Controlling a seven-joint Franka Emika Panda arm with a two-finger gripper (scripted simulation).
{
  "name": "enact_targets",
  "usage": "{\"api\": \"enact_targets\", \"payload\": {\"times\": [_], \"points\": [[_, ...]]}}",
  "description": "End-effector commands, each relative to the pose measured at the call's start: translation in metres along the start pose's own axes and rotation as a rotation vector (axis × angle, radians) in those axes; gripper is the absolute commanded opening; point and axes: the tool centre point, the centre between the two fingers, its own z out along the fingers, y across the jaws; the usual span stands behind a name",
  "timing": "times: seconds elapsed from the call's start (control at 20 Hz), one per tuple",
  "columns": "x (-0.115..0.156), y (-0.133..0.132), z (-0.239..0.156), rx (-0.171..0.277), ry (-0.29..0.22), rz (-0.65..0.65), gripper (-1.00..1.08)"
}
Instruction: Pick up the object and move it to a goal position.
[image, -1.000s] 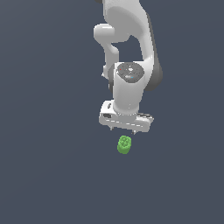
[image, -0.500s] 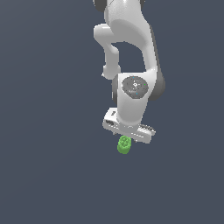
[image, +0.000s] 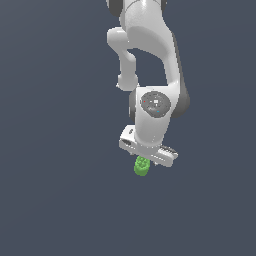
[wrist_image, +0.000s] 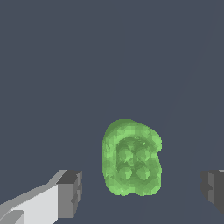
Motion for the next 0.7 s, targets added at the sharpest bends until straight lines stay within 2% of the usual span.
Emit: {"api": "enact_targets", "payload": {"times": [0.0, 0.4, 0.65], "points": [[0.0, 0.0, 0.003, 0.0, 0.0, 0.0, 1.0], [-0.001, 0.001, 0.041, 0.0, 0.0, 0.004, 1.0], [0.0, 0.0, 0.051, 0.0, 0.0, 0.004, 1.0]]}}
